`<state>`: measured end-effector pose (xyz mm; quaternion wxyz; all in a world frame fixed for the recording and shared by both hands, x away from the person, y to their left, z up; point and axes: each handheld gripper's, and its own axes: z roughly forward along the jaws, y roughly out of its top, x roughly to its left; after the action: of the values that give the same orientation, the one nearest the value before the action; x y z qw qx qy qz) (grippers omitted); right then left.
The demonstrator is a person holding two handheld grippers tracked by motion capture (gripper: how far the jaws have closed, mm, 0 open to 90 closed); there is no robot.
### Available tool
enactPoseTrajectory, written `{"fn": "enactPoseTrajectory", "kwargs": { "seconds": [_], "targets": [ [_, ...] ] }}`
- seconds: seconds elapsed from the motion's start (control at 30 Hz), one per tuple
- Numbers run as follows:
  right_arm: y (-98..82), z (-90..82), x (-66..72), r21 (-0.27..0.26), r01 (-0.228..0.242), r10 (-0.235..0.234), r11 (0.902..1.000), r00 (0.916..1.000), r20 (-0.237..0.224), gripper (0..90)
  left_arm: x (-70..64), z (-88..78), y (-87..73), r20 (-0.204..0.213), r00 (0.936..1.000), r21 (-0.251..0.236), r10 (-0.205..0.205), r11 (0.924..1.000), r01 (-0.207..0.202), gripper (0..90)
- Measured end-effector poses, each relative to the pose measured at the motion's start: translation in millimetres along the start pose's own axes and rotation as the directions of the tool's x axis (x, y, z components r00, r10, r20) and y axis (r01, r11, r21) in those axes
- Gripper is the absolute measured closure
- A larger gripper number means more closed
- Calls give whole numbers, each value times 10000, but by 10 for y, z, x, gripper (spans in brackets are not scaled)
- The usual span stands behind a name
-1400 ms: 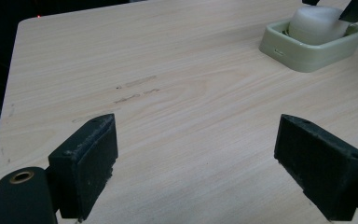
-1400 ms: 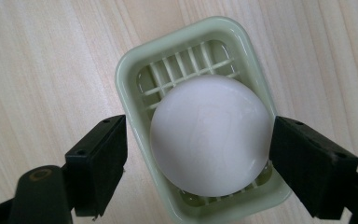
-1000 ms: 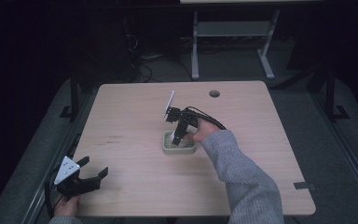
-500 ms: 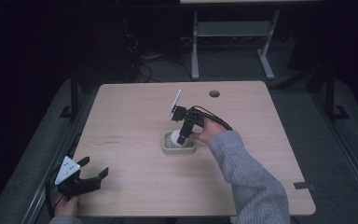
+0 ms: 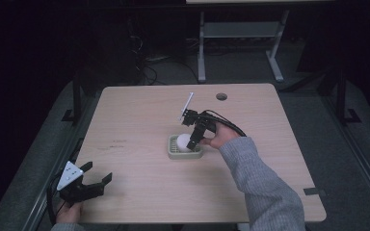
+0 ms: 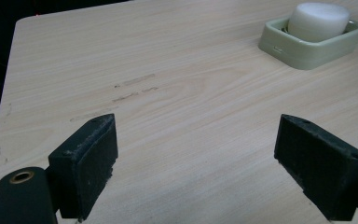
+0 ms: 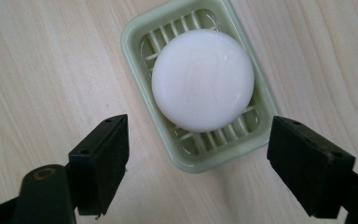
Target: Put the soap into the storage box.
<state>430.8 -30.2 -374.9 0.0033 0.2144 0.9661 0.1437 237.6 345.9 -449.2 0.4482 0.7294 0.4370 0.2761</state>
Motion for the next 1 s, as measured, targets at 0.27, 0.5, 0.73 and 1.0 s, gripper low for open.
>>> {"fn": "enactPoseTrajectory", "kwargs": {
  "seconds": [0.27,0.5,0.73,1.0],
  "targets": [
    [-145,-54,4,-97,-115,116,9999,9999,35,204,-5,0,4,45,10000,2,15,10000,-15,129],
    [-298,-79,-14,-224,-354,355,9991,9994,23,203,-12,1,3,80,9999,74,62,10000,-63,129],
    [-442,-89,1,-324,-478,478,9983,9989,14,204,-8,1,-2,55,10000,100,54,9999,-55,128],
    [-629,-84,23,-284,-668,668,9974,9978,-6,206,-16,10,-5,52,10000,59,39,10000,-39,128]
  ]
}}
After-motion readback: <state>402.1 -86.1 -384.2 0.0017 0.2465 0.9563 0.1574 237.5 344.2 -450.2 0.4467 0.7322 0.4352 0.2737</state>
